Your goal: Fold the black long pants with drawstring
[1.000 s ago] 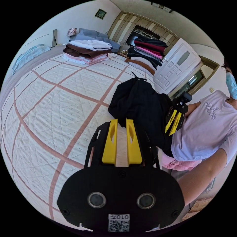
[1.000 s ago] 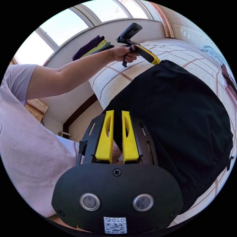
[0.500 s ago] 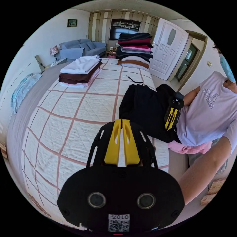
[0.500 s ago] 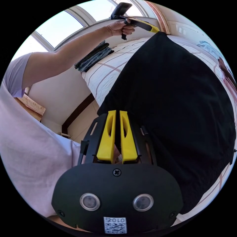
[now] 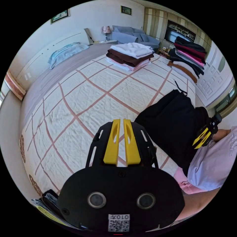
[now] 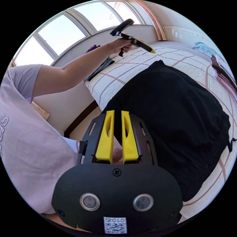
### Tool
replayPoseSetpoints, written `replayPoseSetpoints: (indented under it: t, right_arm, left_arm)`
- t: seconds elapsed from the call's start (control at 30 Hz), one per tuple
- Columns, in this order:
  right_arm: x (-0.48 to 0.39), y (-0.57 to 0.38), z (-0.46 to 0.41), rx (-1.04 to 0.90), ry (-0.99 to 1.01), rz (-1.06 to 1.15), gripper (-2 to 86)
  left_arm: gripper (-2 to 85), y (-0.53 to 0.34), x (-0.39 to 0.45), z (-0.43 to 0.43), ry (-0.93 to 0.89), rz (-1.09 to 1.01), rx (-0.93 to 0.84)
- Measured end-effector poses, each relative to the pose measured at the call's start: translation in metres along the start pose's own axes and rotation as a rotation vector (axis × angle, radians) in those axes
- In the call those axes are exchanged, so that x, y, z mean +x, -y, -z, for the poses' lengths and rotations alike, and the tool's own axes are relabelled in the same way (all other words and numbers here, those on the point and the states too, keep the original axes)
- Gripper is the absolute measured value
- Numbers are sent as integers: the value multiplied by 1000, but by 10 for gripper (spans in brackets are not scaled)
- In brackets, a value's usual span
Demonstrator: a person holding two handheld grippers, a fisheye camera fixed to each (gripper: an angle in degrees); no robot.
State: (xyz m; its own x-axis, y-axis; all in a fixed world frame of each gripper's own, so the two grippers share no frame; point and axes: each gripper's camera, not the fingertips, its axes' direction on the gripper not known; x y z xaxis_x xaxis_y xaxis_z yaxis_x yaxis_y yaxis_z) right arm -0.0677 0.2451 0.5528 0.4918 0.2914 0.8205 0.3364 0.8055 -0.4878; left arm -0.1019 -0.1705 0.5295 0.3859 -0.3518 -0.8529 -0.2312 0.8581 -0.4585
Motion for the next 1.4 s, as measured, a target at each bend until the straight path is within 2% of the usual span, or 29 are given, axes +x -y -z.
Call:
replayPoseSetpoints:
  t: [0.13,0.27,0.3,0.37,0.5,0.6,0.7,0.83,0.93,1.0,1.1,1.23,1.4]
  right_arm:
    - [28,-29,55,104,-129,-128,62]
    - [53,-44,82,127,-195,-214,60]
    - [57,-48,83,107,-205,-227,60]
    - [57,-51,86,104,-180,-224,58]
    - [17,-38,75,125,-48,-23,57]
    - [-22,-25,41,100,-9,118,77]
    - [-64,-17,5,27,-21,248,85]
    - [-89,6,-9,-42,-209,358,85]
    - [-69,41,-13,-83,-303,352,84]
    - [-48,68,-18,-111,-261,315,83]
    - [-12,110,-31,-133,-152,231,79]
    - [6,142,-54,-166,-139,182,74]
    - [20,148,-85,-234,-155,112,58]
  left_arm:
    - [11,-43,73,35,-106,-153,96]
    - [30,-83,163,3,-166,-277,-43]
    - [38,-94,175,-11,-132,-251,-116]
    - [47,-115,178,-16,-85,-126,-138]
    - [58,-171,138,9,-267,341,67]
    - [59,-205,113,29,-269,518,206]
    - [62,-211,110,36,-307,461,115]
    - [73,-237,154,49,-210,253,59]
    - [83,-274,167,30,-275,335,-27]
    - [86,-307,153,25,-492,498,150]
    - [82,-338,127,25,-648,671,374]
    - [74,-347,106,30,-516,707,308]
    - [42,-342,90,21,-613,650,256]
